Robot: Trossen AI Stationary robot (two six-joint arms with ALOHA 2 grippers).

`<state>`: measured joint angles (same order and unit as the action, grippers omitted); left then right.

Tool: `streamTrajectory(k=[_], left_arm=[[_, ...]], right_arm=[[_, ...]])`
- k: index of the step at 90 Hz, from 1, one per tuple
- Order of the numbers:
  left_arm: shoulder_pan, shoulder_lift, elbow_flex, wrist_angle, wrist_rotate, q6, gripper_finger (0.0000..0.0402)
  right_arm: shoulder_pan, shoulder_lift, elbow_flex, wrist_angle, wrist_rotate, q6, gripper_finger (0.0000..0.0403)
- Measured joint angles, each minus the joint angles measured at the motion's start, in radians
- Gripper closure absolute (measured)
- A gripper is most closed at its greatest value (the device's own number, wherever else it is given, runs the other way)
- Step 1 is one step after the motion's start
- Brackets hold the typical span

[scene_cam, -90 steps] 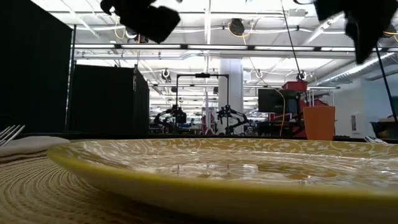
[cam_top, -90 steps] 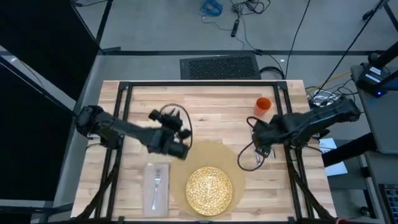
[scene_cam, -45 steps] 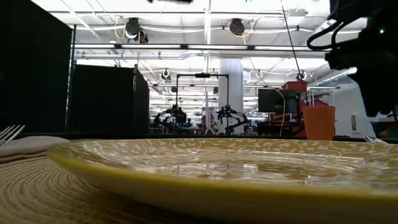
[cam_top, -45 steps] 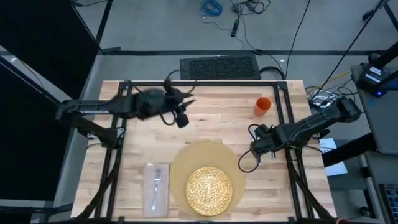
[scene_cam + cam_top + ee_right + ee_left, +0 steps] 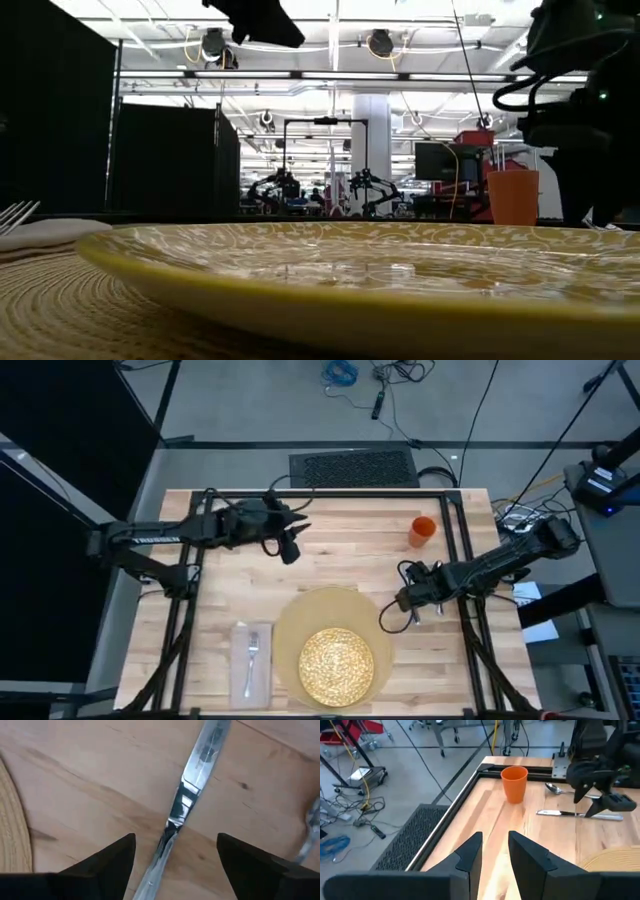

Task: Set table place
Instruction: Put the table knife to the right of the brown table mat

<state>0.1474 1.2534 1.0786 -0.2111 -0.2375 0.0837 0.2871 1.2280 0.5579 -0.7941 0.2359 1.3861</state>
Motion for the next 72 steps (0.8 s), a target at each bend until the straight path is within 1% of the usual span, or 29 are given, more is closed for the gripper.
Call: streamTrajectory(k=[15,33,44,72], left_arm=[[0.001,-0.044,-0.035,0.024,-0.001,0.000,0.0320],[0.001,-0.124,-0.081,0.034,-0.002,-0.044,0.0320],[-0.006,-0.128,-0.088,0.038,-0.002,-0.051,0.0320],[-0.021,-0.118,-0.090,0.037,-0.002,-0.043,0.0320]], right_arm=[[0.000,0.049,0.000,0.084,0.001,-0.012,0.0164],[0.000,0.085,0.000,0.074,-0.004,-0.017,0.0186],[0.000,0.086,0.000,0.074,-0.006,-0.006,0.0208],[0.031,0.086,0.000,0.067,-0.006,0.054,0.0280]])
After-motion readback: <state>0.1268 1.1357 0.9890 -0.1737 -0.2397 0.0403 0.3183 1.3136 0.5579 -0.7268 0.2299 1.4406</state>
